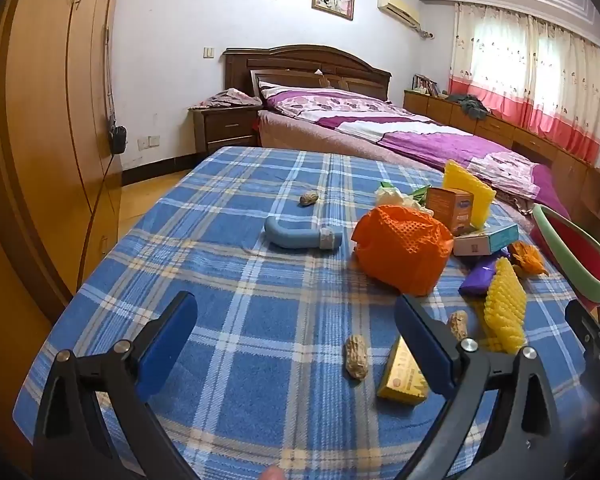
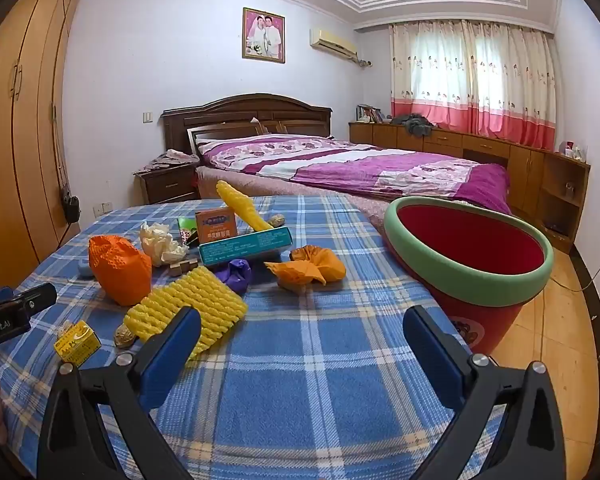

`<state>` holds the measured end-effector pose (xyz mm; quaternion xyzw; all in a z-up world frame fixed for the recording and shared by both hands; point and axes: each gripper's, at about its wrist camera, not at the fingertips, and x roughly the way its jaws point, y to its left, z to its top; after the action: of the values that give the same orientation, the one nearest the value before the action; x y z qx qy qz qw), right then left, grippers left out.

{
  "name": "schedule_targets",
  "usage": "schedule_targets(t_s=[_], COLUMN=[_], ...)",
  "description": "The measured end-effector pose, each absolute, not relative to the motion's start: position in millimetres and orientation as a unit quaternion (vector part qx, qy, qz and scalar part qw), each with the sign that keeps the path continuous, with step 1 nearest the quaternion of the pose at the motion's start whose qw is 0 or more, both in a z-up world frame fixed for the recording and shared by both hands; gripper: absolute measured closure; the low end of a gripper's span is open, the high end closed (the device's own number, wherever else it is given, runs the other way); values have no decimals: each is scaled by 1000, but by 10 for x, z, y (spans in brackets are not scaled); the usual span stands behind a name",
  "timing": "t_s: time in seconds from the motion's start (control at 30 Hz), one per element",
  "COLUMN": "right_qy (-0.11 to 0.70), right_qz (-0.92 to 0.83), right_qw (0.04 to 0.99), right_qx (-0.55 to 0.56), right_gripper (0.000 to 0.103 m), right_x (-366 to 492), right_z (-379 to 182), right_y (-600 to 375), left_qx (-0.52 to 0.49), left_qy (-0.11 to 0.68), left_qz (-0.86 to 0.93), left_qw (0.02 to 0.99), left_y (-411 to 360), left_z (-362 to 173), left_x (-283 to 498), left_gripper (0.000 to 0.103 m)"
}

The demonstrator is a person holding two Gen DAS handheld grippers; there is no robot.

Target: Collect trash

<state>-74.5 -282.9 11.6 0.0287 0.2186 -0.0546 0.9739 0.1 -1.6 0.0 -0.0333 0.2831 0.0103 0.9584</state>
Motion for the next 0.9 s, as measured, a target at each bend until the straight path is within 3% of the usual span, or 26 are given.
schedule_targets(t_s=[0.9], right_qy=[217], right_qz=[-55], right_qw=[974], right_qx=[33], right_gripper=[0], right_x=[-743], right_z=[112], right_y=[-2829], left_qx=[-28], left_qy=[285], left_qz=[16], left_qw=[958], left_y=[-59], left_z=[-21], left_x=[18], left_gripper=[5])
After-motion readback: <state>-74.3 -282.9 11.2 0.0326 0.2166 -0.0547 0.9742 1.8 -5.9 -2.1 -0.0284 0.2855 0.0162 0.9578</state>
